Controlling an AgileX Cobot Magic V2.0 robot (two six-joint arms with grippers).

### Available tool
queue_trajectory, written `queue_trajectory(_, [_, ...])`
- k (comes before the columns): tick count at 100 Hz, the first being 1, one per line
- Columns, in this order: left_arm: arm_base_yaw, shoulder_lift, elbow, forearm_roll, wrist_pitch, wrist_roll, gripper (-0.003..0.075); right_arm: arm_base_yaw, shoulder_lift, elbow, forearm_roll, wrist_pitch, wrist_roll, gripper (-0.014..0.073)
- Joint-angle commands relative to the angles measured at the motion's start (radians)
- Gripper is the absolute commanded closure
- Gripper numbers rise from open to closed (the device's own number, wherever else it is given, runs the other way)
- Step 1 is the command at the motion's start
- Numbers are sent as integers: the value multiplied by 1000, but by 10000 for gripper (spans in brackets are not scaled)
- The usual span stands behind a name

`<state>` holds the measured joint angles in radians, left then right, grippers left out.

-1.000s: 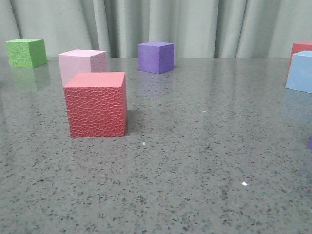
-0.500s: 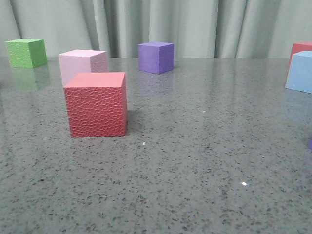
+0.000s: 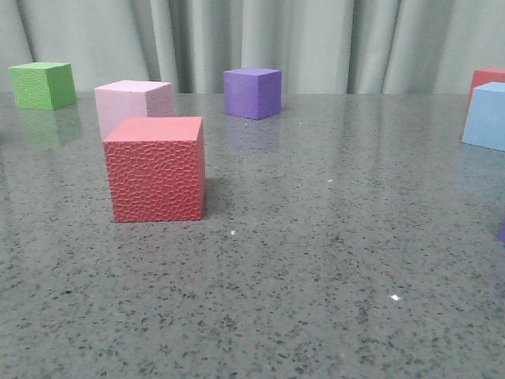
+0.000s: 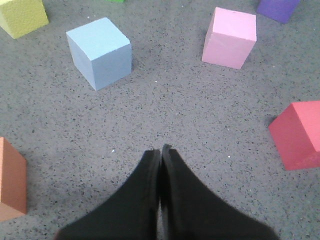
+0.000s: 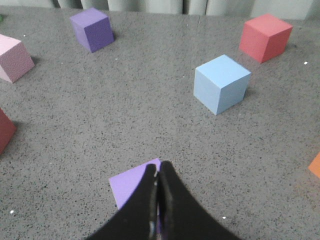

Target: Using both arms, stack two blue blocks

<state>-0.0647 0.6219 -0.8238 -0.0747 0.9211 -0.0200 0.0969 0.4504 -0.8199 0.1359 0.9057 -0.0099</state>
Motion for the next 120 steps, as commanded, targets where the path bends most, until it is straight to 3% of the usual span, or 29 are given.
queue_trajectory(1, [2,27,-37,-43,-42,-10,739,-6,36,-38,16,-52,-8,716])
queue_trajectory(48, [2,37,-37,-42,-38,-10,722,-6,46,-38,18,-37,-8,708])
queue_trajectory(57, [2,37,-37,-42,-38,0,629,-6,46,-38,20,-36,-8,649])
queue_trajectory(64, [2,37,-37,-42,-38,0,510,-6,46,-38,22,-36,-8,545])
queue_trajectory(79, [2,37,-37,-42,-38,0,157,-6,46,-38,22,-33,-8,168])
queue_trajectory(86, [2,37,-37,-42,-38,0,45,-6,46,-38,22,-34,-8,2])
queue_trajectory(91, [2,37,-37,-42,-38,0,14,-6,46,-38,22,-37,-8,-6])
queue_trajectory(120, [2,37,-37,-38,-38,0,29,-6,46,-38,32,-67,-8,13])
